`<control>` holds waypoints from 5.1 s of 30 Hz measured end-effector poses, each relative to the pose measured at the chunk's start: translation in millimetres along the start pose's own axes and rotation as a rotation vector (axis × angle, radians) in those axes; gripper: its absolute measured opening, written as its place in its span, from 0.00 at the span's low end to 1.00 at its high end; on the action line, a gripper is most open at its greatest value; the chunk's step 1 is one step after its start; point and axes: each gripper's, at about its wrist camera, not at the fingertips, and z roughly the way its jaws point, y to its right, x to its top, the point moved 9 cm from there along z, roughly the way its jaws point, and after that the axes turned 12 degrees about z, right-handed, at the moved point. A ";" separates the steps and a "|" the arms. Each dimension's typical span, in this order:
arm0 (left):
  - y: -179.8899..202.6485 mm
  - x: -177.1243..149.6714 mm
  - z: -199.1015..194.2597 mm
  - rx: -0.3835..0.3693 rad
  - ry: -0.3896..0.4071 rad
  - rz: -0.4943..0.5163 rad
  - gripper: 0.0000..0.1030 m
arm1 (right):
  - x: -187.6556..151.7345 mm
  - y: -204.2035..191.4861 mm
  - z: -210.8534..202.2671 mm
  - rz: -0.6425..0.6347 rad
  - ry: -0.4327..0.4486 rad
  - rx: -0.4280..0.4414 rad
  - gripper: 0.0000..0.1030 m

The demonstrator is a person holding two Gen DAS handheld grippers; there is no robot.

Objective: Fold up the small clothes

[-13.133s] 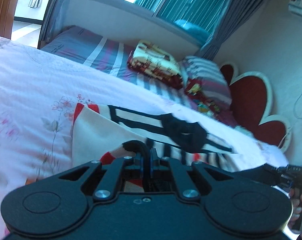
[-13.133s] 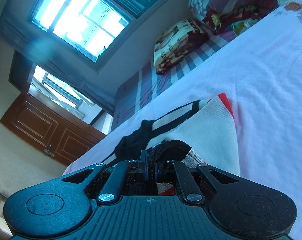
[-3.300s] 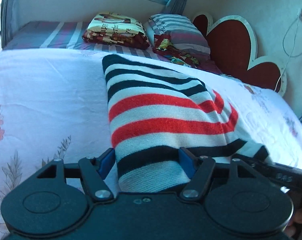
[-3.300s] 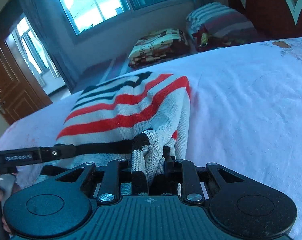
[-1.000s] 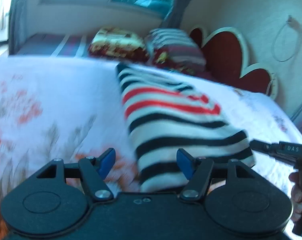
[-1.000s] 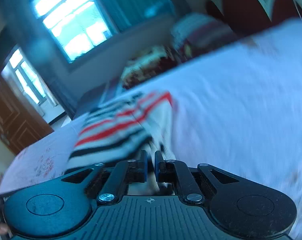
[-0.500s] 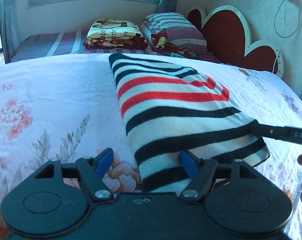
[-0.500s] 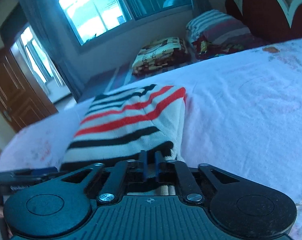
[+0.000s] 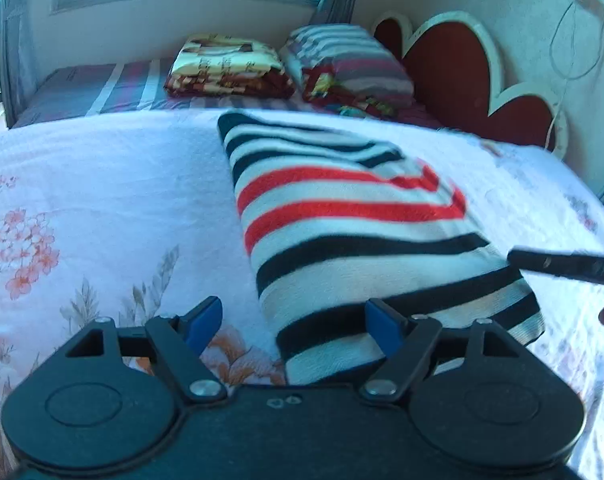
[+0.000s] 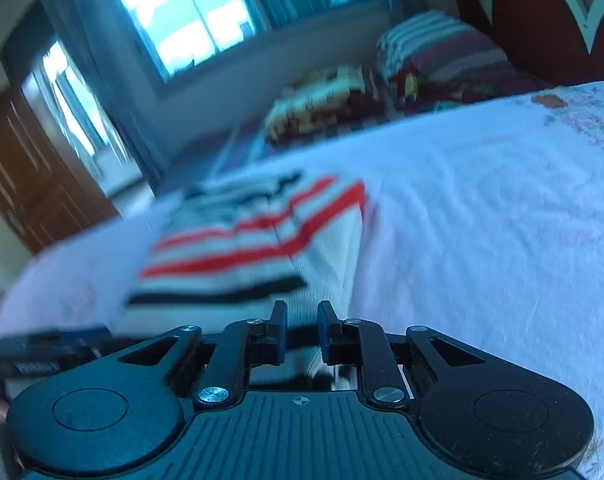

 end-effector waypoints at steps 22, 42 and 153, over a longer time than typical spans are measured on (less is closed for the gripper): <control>-17.8 12.5 66.2 -0.431 -0.112 -0.338 0.81 | 12.8 16.3 78.5 0.297 -0.351 0.210 0.73; 16.5 23.9 67.2 -0.261 -0.131 -0.039 0.75 | -0.6 4.7 77.2 -0.013 -0.244 0.031 0.37; -154.8 -180.4 -272.9 0.250 0.068 -0.110 0.79 | -244.3 -301.9 -5.1 -0.337 0.019 -0.047 1.00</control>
